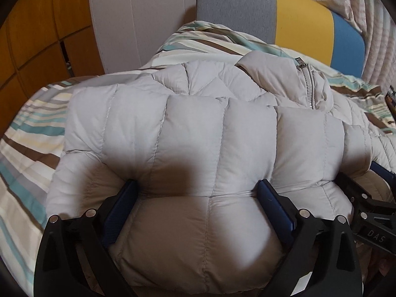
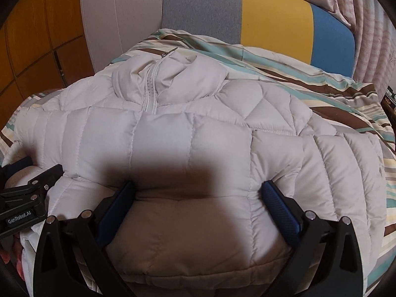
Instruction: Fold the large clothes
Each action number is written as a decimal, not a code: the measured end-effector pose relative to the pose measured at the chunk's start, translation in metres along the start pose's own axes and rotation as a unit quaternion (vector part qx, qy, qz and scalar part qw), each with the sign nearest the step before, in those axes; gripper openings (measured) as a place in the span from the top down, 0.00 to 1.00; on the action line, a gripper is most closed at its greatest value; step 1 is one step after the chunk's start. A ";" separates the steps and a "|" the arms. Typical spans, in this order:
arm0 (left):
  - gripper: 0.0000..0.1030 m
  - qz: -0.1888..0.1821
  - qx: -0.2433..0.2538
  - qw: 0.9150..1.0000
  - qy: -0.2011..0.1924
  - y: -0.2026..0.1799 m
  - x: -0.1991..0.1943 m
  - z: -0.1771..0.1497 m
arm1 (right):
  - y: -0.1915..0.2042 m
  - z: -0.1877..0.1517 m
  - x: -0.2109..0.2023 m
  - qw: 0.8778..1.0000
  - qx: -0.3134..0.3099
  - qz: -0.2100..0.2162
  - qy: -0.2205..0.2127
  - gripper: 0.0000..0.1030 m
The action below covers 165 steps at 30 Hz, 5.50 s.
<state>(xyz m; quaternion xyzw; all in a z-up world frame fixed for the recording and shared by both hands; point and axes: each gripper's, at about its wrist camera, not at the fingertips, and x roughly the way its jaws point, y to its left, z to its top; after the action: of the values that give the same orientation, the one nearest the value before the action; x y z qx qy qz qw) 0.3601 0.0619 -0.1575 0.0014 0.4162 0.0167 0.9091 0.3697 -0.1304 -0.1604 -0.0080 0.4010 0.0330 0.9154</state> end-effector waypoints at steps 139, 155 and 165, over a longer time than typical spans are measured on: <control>0.04 -0.159 -0.185 0.956 -0.162 0.116 -0.138 -0.050 | -0.235 -0.108 -0.174 0.899 0.350 0.198 -0.173 0.02; 0.25 -0.127 -0.138 0.982 0.010 0.096 -0.078 -0.075 | -0.185 -0.127 -0.125 0.955 0.260 0.140 -0.020 0.31; 0.49 -0.181 -0.082 0.980 0.034 0.068 -0.107 -0.105 | -0.190 -0.146 -0.143 0.948 0.262 0.181 -0.019 0.54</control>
<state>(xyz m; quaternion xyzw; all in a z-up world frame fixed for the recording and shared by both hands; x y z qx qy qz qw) 0.2089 0.1249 -0.1441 -0.1487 0.4378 -0.1137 0.8794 0.1787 -0.3333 -0.1567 0.3057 0.3724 0.0924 0.8714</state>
